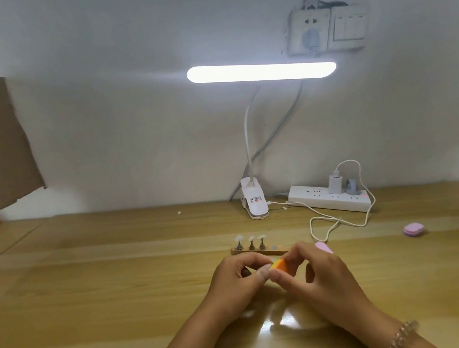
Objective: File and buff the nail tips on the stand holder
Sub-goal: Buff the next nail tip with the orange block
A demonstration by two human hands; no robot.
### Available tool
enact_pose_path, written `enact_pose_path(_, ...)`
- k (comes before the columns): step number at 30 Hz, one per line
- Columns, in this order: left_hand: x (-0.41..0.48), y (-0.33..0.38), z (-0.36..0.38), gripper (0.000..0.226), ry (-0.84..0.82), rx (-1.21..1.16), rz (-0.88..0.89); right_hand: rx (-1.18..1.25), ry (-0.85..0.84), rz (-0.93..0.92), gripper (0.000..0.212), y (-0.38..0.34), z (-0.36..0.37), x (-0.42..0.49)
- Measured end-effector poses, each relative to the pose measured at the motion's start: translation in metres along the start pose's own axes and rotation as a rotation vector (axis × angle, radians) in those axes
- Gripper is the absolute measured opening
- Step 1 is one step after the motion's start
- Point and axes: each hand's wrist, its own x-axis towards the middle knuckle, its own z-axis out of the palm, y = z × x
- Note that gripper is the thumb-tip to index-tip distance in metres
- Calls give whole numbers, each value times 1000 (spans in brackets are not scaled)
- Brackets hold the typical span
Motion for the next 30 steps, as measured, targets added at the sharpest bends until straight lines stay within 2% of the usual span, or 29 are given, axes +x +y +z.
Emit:
enact_pose_path(3,0,-1,1,8,10,4,9,12,48,45,48,1,-3,3)
enact_pose_path(6,-1,1,1,9,-16,27,5,-41,0,-39,39,-4,-1,-1)
enact_pose_path(9,-1,1,3,12,5,59,5,-17,24,9,44,-1,-2,2)
enact_pose_path(12,-2,2,3,13,-3,76,-5,-82,19,-37,36,-1,-2,1)
enact_pose_path(14,-2,3,2,15,-7,91,-7,-60,-3,-56,39,-4,0,1)
enact_pose_path(17,-2,3,3,9,6,79,-9,-37,36,12,49,1,-4,5)
enact_pose_path(21,-2,5,2,14,3,34,-30,-160,2,-118,42,-8,1,-5)
enact_pose_path(25,-3,7,3,13,17,39,-22,-129,81,-5,33,-3,-3,3)
enact_pose_path(27,-3,7,2,15,17,32,-12,-194,57,-51,30,-4,-2,0)
enact_pose_path(30,-2,6,2,17,29,-5,-20,-202,5,-110,38,-8,1,-5)
